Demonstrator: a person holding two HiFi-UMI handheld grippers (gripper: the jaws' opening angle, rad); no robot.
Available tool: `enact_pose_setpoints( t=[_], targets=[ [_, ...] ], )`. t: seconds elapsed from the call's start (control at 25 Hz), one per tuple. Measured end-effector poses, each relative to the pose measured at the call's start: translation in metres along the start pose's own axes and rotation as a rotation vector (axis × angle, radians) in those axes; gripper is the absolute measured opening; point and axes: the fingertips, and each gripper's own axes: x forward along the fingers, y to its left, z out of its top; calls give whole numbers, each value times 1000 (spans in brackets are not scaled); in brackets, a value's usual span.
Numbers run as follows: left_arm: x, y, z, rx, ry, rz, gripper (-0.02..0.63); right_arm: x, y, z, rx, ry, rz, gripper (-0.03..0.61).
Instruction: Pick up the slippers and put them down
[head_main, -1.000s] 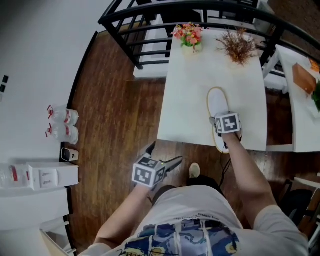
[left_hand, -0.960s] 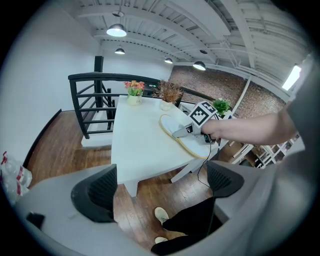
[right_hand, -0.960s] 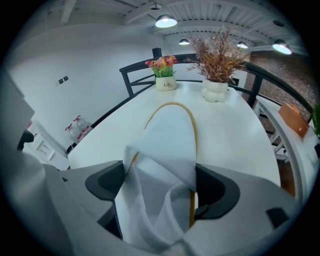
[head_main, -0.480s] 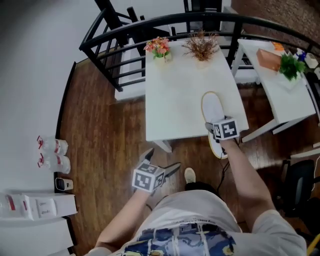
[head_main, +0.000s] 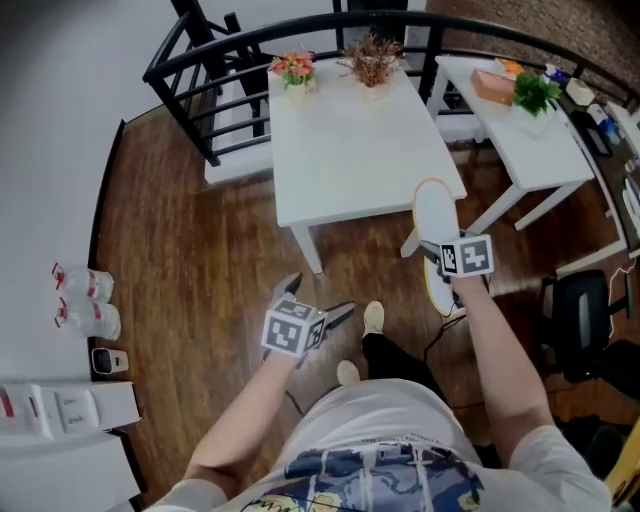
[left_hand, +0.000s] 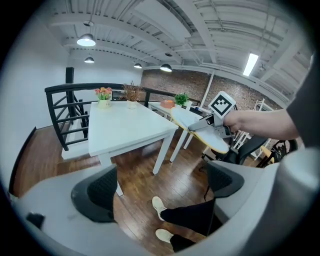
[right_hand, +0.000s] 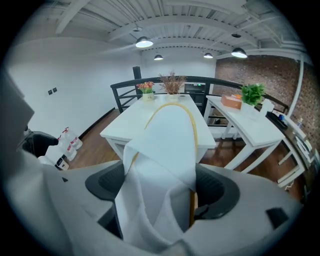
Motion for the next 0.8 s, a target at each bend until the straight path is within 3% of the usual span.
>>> enact_pose_setpoints(
  t=[0.4,0.6,0.8],
  targets=[
    [26,-52,-17,27,45,-77,551,-24,-50,-80,83,48,-49,423],
    [80,-66,-14,29,132,-78,551,20,-102,-119,129,96,-50,423],
    [175,-71,-14,31,224,-66,551,103,-166,-142,182,122,-21,422]
  ],
)
